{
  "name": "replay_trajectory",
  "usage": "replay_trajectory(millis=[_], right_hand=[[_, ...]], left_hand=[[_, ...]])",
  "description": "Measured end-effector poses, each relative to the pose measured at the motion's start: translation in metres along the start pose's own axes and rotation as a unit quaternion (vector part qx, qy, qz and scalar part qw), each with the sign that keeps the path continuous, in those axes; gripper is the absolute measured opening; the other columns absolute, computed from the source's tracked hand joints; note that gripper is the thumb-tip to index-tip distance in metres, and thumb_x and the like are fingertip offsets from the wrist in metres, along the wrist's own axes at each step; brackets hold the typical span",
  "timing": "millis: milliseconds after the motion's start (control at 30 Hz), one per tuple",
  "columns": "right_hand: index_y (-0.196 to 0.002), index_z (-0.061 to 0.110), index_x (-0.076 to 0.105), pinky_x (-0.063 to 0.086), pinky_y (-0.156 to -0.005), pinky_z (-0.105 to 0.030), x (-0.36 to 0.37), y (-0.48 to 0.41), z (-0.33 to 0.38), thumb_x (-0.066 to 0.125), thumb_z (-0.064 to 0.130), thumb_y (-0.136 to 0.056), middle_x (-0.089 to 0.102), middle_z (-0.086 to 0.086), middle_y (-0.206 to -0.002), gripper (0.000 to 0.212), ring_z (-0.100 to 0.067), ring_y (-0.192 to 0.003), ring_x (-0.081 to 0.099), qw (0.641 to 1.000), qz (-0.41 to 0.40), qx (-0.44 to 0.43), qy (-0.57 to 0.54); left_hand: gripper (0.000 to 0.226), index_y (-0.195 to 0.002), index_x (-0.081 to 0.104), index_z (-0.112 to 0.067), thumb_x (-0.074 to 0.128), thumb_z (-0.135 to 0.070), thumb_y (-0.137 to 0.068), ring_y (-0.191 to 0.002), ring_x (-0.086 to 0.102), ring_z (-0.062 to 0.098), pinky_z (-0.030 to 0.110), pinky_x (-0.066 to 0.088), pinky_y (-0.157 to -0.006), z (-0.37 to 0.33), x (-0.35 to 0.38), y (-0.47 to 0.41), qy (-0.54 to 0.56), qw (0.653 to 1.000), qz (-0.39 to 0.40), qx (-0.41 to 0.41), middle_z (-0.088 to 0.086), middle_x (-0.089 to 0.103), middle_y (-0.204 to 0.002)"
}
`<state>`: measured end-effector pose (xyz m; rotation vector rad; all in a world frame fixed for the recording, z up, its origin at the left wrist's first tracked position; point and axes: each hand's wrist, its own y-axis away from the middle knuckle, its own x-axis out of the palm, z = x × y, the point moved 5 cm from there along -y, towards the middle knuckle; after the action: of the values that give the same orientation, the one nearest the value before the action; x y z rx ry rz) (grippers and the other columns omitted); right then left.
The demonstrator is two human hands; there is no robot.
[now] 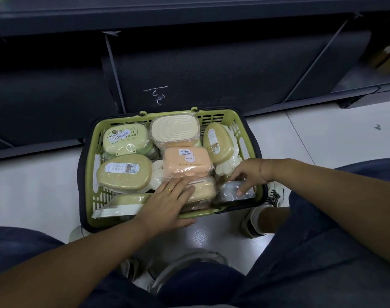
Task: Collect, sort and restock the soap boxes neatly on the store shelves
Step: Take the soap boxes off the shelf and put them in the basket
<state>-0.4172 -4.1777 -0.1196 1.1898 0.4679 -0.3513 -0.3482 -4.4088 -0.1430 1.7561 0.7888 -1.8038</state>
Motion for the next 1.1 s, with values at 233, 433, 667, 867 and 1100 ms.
replay_trajectory(millis=[233,433,667,867,1100], right_hand=[[-0.128,0.017,0.059,0.044,-0.103,-0.033,-0.006,0.003,0.003,0.078,0.041,-0.078,0.060,0.001,-0.123,0.058,-0.018,-0.116,0.056,0.999,-0.008,0.026,-0.026],[-0.117,0.018,0.064,0.049,-0.091,-0.018,-0.085,0.029,0.064,0.075,0.029,-0.083,0.065,0.000,-0.110,0.037,-0.009,-0.098,0.061,0.961,-0.212,-0.097,-0.149],[-0.090,0.023,0.068,0.049,-0.077,-0.016,-0.238,0.069,0.146,0.074,0.021,-0.083,0.070,0.006,-0.088,0.009,-0.006,-0.081,0.064,0.809,-0.479,-0.256,-0.225],[-0.125,0.020,0.056,0.038,-0.105,-0.027,-0.359,0.019,0.186,0.066,0.042,-0.088,0.051,0.005,-0.128,0.045,-0.012,-0.121,0.049,0.807,-0.540,-0.213,-0.110],[-0.153,0.022,0.020,0.022,-0.118,-0.039,-0.478,-0.067,0.201,0.072,0.054,-0.078,0.020,-0.004,-0.158,0.097,-0.025,-0.145,0.019,0.823,-0.541,-0.160,-0.069]], left_hand=[[0.084,-0.127,0.063,-0.015,0.031,-0.076,-0.080,-0.123,0.056,0.028,0.044,0.046,-0.102,0.001,0.002,0.001,0.005,0.999,0.036,0.005,0.011,0.056,-0.138],[0.071,-0.093,0.073,-0.025,0.019,-0.071,-0.094,-0.082,0.067,0.013,0.025,0.051,-0.073,0.024,-0.047,-0.029,0.024,0.998,-0.062,-0.004,-0.006,0.071,-0.093],[0.049,-0.100,0.069,-0.017,0.038,-0.055,-0.095,-0.084,0.062,0.024,0.034,0.039,-0.076,0.163,-0.209,-0.087,0.033,0.941,-0.305,-0.140,-0.002,0.068,-0.092],[0.068,-0.125,0.059,-0.009,0.028,-0.061,-0.092,-0.112,0.053,0.033,0.046,0.043,-0.093,0.298,-0.282,-0.120,0.013,0.913,-0.320,-0.251,0.011,0.057,-0.122],[0.085,-0.153,0.026,-0.016,0.043,-0.069,-0.089,-0.147,0.014,0.032,0.044,0.013,-0.118,0.426,-0.319,-0.205,-0.039,0.925,-0.212,-0.311,0.012,0.018,-0.161]])
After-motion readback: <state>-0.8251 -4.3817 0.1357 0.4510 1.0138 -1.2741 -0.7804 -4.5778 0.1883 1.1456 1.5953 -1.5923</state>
